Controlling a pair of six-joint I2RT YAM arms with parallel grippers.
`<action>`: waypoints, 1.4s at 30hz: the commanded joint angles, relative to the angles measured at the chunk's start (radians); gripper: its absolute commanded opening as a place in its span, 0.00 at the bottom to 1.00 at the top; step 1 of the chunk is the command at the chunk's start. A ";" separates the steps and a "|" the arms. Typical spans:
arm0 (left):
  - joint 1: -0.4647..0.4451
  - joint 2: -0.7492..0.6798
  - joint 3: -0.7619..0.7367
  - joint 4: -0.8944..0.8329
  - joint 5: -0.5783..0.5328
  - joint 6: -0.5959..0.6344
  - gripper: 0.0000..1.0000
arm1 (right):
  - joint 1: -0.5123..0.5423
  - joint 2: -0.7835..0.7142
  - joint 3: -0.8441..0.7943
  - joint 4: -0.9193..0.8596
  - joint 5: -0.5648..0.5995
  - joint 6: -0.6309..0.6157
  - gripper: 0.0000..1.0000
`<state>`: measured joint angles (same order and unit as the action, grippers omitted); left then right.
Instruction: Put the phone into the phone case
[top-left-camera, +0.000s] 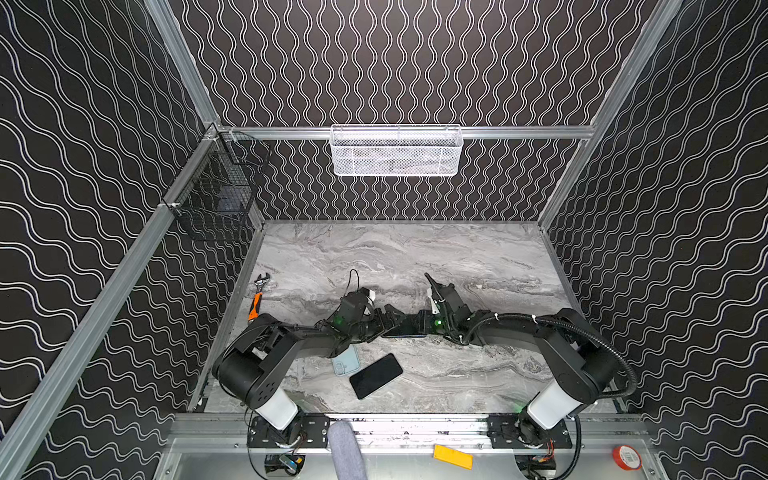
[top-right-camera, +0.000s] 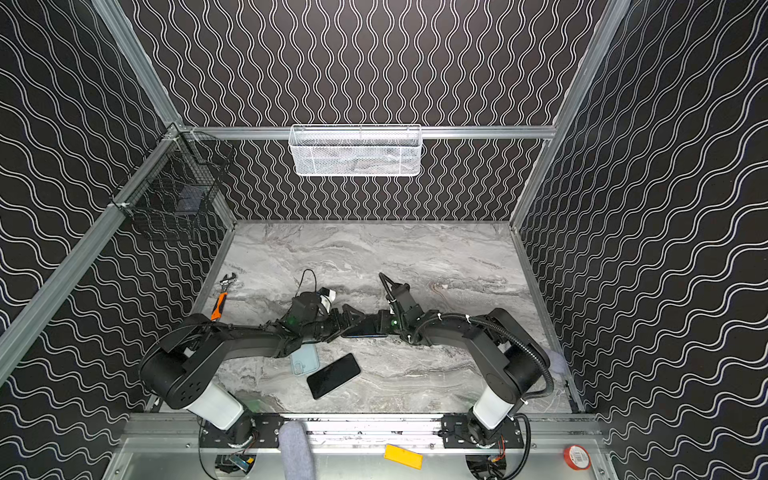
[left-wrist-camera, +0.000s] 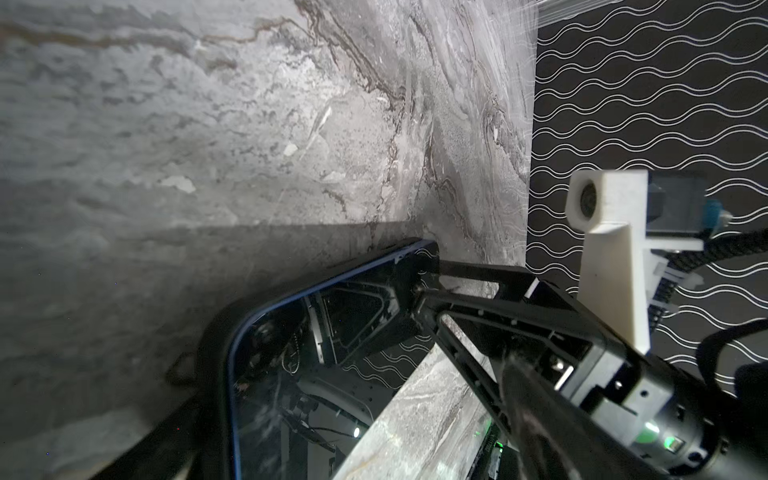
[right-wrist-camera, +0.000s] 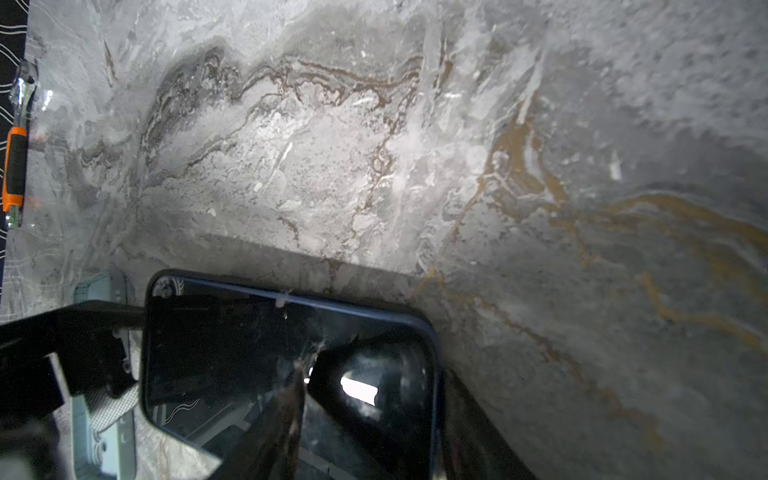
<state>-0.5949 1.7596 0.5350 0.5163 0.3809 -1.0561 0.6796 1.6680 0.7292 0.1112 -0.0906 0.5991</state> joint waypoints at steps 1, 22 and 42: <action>0.000 -0.008 -0.002 -0.031 0.007 -0.011 0.96 | 0.004 0.010 -0.016 -0.202 -0.015 0.032 0.54; 0.001 0.013 -0.059 0.189 0.063 -0.046 0.50 | 0.005 0.029 -0.022 -0.176 -0.028 0.040 0.55; 0.001 -0.008 -0.065 0.175 0.052 -0.036 0.18 | 0.005 0.029 -0.014 -0.178 -0.025 0.039 0.55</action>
<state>-0.5919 1.7515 0.4652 0.6075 0.4065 -1.1110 0.6785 1.6752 0.7280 0.1303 -0.0940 0.6464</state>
